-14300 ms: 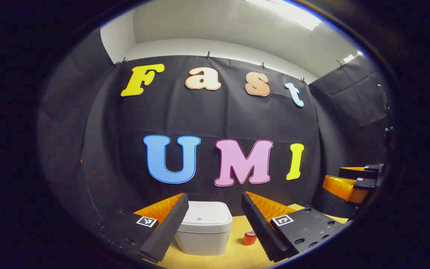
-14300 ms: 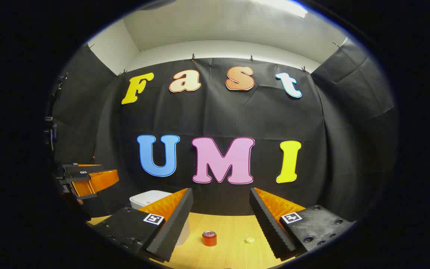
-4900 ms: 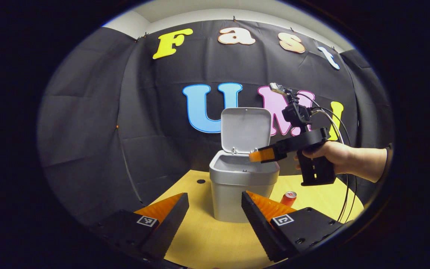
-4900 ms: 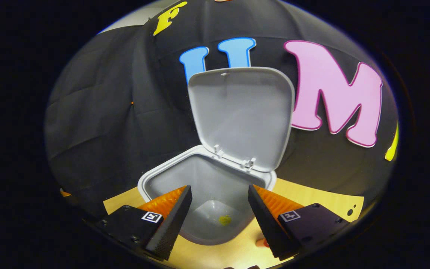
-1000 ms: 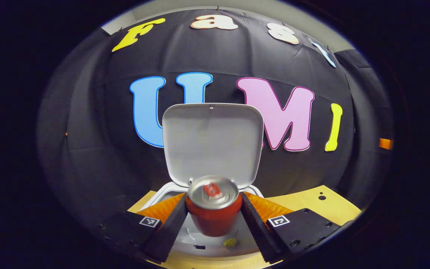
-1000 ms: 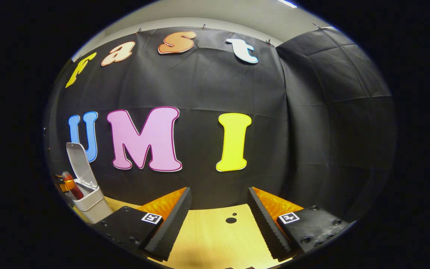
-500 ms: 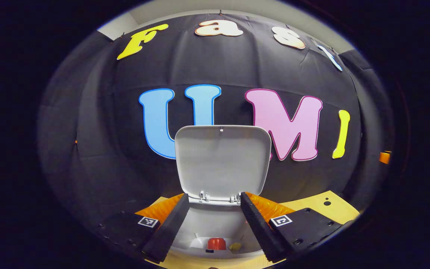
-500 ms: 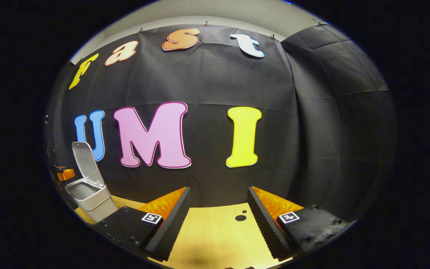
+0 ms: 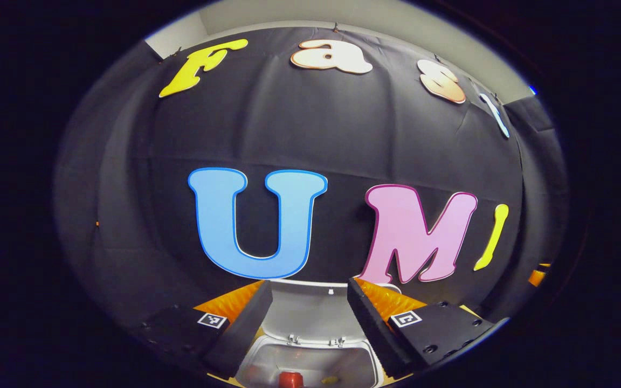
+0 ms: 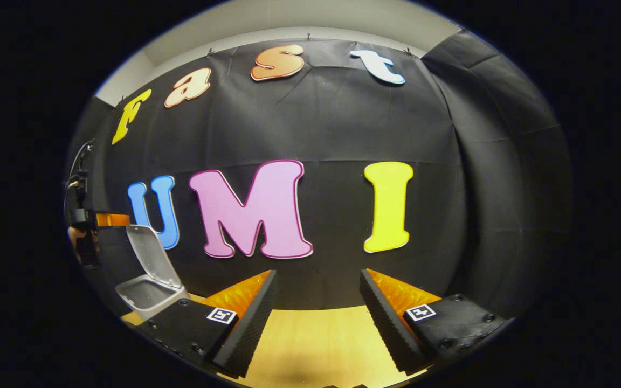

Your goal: Press the lid of the desktop garbage bin to open it, pick up the crumpled paper on the desktop and throw it into the bin, then pick up the pop can on the desktop and drop it into the bin, and finally close the garbage bin lid.

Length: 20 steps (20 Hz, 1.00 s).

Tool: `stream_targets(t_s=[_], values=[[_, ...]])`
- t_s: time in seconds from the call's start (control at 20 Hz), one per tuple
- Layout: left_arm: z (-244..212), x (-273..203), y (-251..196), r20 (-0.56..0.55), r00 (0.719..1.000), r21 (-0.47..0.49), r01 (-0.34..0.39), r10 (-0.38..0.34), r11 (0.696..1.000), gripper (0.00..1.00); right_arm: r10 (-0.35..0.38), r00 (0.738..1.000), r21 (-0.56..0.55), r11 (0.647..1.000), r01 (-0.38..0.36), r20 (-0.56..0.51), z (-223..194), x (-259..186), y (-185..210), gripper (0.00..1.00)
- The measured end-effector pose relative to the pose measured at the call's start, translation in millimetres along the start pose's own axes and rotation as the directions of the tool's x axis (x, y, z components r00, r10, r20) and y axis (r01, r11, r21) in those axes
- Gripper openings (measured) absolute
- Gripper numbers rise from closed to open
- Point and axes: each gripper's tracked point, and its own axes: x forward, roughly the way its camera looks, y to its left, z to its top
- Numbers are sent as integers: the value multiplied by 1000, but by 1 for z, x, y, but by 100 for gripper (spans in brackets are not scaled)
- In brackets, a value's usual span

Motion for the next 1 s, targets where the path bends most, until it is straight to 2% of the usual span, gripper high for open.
stream_targets(t_s=[0.25,0.5,0.6,0.75,1.0], values=[[-1,48,-4,-21,999,-10,40,-40,999,94,60,998,-70,996,-59,2,-4,14,27,98],[-25,71,-11,-144,988,85,73,-61,994,94,78,994,-75,994,-83,-75,-35,16,36,98],[-27,67,-12,-176,983,116,75,-54,990,95,80,992,-67,994,-86,-100,-45,12,41,98],[-37,48,-17,-236,969,121,102,-71,987,96,88,988,-74,992,-98,-130,-58,4,48,98],[-60,-1,-19,-274,958,105,113,-81,988,97,78,984,-39,996,-85,-161,-71,-10,58,98]])
